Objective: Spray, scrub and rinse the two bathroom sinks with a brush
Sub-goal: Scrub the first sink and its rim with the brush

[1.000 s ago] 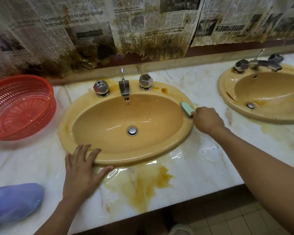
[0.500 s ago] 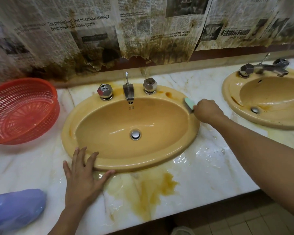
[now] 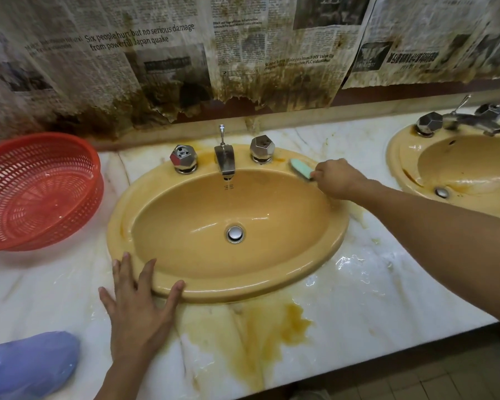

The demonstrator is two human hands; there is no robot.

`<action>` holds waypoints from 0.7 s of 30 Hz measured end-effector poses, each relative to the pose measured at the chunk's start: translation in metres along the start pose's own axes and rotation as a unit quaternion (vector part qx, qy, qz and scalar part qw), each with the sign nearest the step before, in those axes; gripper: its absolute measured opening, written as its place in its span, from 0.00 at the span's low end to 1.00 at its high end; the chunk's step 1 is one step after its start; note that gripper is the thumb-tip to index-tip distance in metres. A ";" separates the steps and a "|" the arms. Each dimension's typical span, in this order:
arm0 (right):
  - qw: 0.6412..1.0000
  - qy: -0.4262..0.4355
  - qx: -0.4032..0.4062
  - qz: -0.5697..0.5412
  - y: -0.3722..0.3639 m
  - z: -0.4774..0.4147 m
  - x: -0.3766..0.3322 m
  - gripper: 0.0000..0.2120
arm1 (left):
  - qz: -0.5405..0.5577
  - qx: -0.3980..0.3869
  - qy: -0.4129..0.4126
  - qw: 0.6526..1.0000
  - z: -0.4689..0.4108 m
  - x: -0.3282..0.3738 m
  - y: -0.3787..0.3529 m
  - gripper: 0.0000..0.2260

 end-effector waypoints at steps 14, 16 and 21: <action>0.998 0.053 -0.022 0.032 0.015 -0.020 -0.002 0.15 | -0.020 0.000 0.000 1.000 -0.004 0.000 -0.001 0.33; 0.998 0.025 -0.025 0.043 0.023 -0.028 0.011 0.16 | -0.026 0.002 -0.002 1.000 -0.004 0.000 -0.001 0.33; 0.998 0.055 0.016 0.023 0.021 -0.036 -0.033 0.16 | -0.023 0.006 -0.001 1.000 -0.004 0.002 -0.001 0.33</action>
Point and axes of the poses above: each hand's wrist, its own z-axis away from the middle knuckle, its own y-axis out of the back of the hand, x = y × z, the point moved 7 cm from there along -z, towards the middle knuckle, and after that the axes turned 14 degrees about z, right-handed, at the moved point
